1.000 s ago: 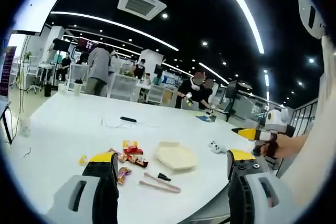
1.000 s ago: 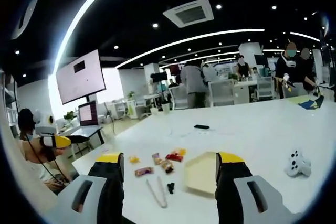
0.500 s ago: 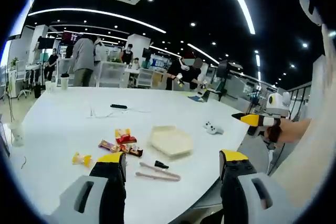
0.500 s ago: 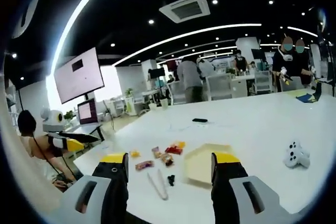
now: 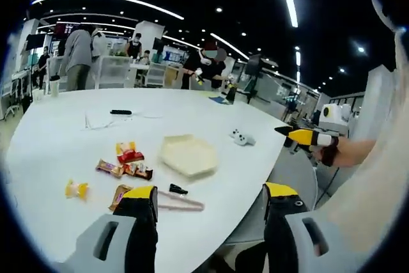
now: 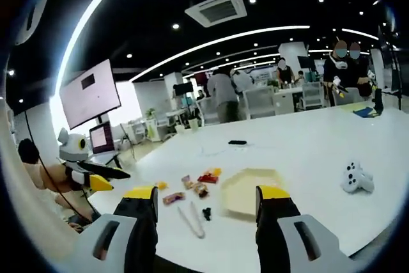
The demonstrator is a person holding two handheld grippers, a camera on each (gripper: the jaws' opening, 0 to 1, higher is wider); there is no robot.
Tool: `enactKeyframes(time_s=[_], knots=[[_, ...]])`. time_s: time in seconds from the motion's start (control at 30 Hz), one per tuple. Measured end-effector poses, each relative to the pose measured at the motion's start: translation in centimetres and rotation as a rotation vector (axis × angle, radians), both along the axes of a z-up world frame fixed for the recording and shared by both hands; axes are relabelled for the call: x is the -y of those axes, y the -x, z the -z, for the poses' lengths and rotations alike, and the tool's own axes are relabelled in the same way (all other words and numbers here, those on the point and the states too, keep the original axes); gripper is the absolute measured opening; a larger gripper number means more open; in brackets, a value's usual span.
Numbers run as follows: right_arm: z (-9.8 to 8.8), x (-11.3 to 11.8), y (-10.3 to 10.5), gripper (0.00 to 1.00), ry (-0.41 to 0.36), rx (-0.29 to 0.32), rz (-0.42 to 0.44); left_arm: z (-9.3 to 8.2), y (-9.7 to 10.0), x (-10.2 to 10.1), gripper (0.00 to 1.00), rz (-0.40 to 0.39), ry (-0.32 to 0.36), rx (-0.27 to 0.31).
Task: Place the target food into the container with the food tongs after gripping and lifting it, then release it inside without dropping or visibly crushing the food.
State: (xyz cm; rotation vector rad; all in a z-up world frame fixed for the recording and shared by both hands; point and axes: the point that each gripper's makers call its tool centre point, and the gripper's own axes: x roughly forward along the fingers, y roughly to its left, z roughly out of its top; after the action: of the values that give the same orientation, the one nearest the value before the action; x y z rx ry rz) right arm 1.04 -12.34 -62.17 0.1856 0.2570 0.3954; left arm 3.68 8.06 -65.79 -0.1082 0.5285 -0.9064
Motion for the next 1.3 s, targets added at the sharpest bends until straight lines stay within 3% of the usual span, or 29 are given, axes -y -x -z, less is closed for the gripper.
enactKeyframes(time_s=[0.13,0.23,0.4,0.63,0.83,1.2,1.3], knots=[[0.0,-0.3,0.3,0.62,0.012,-0.002,-0.008,1.5,-0.1,-0.2,0.63,0.033,-0.049,-0.02],[-0.2,-0.1,0.3,0.62,0.017,0.001,0.001,1.9,-0.3,-0.1,0.58,0.068,-0.091,0.005],[-0.5,0.4,0.3,0.62,0.029,0.008,0.025,1.5,-0.8,0.5,0.56,0.094,-0.079,0.032],[-0.1,0.6,0.8,0.62,0.041,-0.004,0.039,3.1,-1.2,1.0,0.52,0.136,-0.106,0.013],[0.2,0.4,1.1,0.61,0.053,-0.016,0.042,4.2,-1.1,1.3,0.48,0.183,-0.116,0.033],[0.7,-0.7,1.4,0.61,0.085,-0.043,0.027,5.6,-2.4,1.4,0.45,0.161,-0.116,0.006],[0.5,-0.9,1.5,0.61,0.082,-0.039,0.028,6.1,-2.5,1.9,0.45,0.201,-0.143,0.007]])
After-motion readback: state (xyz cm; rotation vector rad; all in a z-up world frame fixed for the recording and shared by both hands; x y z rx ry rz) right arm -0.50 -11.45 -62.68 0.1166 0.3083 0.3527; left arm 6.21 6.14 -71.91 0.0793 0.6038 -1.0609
